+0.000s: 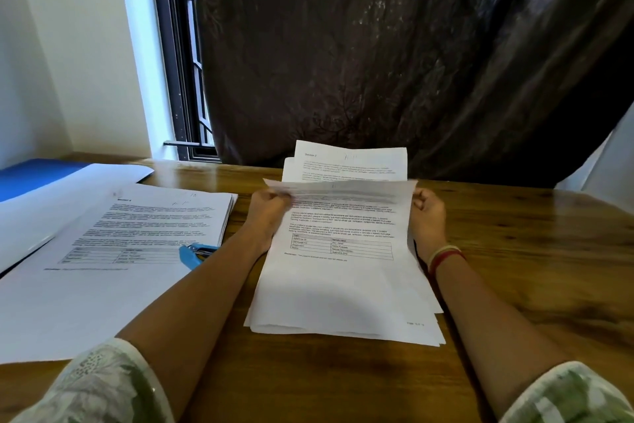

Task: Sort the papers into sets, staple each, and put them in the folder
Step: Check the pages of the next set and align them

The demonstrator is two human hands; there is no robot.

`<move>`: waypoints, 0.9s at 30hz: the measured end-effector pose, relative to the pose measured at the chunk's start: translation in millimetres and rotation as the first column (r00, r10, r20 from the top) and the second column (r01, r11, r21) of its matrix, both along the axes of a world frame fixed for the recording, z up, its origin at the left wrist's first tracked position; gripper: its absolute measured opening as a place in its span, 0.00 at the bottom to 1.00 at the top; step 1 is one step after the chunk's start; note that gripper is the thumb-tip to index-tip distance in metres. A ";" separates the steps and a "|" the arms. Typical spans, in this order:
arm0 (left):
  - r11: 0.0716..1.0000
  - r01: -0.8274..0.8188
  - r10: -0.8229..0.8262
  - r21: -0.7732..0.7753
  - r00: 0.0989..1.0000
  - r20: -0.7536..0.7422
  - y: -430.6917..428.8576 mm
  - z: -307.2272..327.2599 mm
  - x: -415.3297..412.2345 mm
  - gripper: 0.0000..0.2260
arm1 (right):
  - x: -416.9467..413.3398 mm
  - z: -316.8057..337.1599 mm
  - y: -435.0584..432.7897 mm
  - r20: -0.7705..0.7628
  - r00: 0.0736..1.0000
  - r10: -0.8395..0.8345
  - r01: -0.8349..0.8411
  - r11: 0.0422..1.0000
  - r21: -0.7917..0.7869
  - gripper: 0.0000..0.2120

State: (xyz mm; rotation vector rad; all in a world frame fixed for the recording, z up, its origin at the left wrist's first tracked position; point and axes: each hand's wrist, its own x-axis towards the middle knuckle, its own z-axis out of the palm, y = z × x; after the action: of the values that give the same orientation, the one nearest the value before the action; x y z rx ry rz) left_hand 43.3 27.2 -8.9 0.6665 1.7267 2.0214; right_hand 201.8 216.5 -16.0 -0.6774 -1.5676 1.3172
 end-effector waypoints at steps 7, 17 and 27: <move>1.000 -0.002 0.003 0.009 0.999 -0.040 -1.1 -3.8 -0.5 0.13 | 5.7 0.6 5.1 -0.003 0.967 0.253 -0.252 0.962 -0.103 0.06; 0.996 0.030 -0.021 0.080 0.994 -0.104 -0.4 -5.0 -4.0 0.22 | 12.3 9.5 1.3 -0.040 0.873 0.486 -0.487 0.864 -0.129 0.12; 0.998 0.037 -0.041 0.041 0.994 0.103 2.4 -1.8 -9.0 0.05 | 4.6 5.3 11.9 -0.056 0.962 0.268 -0.274 0.938 -0.214 0.13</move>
State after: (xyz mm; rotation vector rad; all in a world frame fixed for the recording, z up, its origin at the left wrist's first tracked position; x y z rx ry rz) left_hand 34.3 29.6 -10.6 0.5916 1.6064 2.0307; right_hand 206.4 228.4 -10.7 -0.5894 -1.5478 1.7178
